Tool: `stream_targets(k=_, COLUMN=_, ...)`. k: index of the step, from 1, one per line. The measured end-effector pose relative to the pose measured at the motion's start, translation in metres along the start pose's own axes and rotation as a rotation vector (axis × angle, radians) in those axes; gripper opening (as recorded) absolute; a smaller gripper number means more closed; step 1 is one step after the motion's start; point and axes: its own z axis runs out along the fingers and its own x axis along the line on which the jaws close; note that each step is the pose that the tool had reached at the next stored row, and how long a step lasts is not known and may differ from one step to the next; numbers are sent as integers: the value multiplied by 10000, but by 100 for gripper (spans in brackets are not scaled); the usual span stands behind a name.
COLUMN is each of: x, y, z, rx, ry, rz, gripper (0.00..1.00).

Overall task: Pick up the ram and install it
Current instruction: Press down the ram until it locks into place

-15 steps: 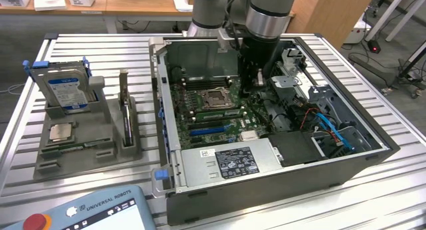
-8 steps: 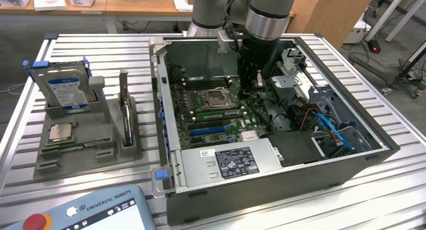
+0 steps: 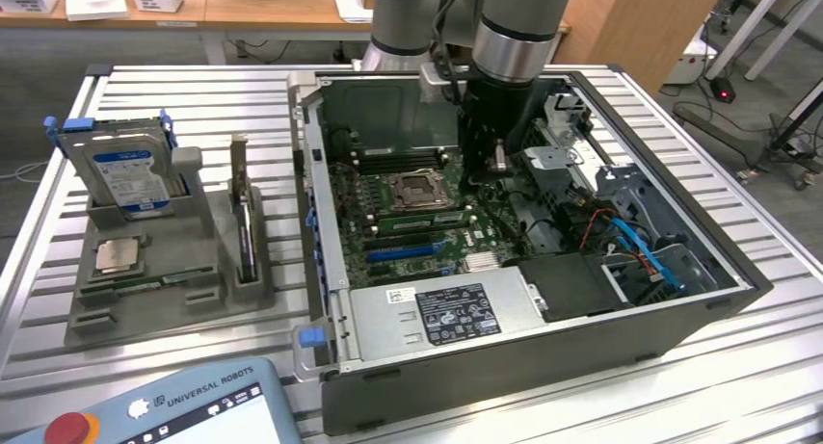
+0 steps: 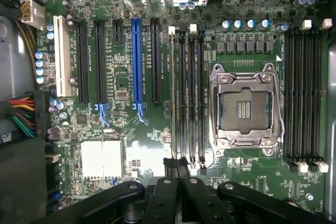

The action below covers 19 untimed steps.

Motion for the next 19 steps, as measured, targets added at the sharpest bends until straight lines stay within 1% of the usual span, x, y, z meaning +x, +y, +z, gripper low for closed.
stream_targets(k=8, x=-7, y=-18, z=114, rx=0, ry=1, rz=0, gripper=10)
stream_targets(k=19, x=-12, y=-42, z=192, rx=0, ry=0, rz=-1, gripper=10)
